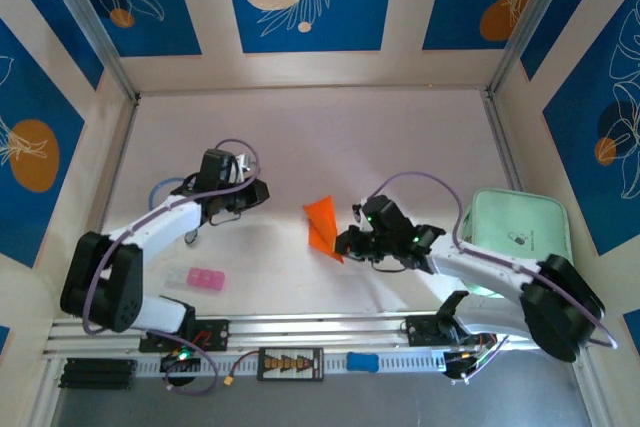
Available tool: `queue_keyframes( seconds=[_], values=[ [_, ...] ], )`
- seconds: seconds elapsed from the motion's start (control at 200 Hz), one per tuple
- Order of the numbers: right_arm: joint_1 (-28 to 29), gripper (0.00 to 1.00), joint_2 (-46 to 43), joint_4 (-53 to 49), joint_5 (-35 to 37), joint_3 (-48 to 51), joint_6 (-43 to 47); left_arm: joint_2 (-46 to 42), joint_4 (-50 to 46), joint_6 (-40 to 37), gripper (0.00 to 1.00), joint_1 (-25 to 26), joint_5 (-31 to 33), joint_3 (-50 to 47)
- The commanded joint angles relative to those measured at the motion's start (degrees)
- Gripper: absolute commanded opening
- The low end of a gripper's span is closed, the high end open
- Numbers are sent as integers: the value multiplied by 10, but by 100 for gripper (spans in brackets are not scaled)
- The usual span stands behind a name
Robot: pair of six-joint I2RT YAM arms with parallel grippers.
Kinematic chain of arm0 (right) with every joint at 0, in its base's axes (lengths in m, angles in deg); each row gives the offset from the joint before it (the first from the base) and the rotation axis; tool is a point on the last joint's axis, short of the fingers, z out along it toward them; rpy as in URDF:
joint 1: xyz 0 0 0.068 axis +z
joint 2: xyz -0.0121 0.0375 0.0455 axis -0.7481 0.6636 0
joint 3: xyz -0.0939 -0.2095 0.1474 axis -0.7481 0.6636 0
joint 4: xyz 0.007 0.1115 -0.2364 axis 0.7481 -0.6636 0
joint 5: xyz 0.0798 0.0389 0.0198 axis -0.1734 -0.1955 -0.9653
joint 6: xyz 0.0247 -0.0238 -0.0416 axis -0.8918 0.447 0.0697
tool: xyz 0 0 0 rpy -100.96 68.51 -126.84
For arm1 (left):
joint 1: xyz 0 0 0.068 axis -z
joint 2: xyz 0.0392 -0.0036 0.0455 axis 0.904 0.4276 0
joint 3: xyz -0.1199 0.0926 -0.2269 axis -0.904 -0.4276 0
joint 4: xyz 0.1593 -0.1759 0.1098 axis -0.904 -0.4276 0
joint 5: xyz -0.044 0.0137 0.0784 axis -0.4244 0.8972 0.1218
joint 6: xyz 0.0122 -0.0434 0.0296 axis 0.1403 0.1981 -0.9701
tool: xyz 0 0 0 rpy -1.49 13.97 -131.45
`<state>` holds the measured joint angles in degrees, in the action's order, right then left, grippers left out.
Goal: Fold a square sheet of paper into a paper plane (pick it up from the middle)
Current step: Turn over the paper at the center of the table.
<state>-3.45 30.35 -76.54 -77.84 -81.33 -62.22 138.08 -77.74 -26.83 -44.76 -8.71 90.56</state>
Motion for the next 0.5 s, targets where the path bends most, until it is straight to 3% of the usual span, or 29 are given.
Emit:
queue_keyframes(
  seconds=[0.0, 0.225, 0.33, 0.495],
  values=[
    [-1, 0, -39, -190, 109, -69, 104, -35, -17, 27, 16, 14, -3, -22],
    [29, 0, 4, -380, 271, -209, 194, -100, -33, 44, 21, 25, 14, -36],
    [56, 0, 42, -424, 354, -249, 198, -130, -61, 33, 22, 25, 38, -29],
    [87, 0, 104, -460, 430, -295, 203, -183, -102, 20, 26, 25, 87, -28]
  ],
)
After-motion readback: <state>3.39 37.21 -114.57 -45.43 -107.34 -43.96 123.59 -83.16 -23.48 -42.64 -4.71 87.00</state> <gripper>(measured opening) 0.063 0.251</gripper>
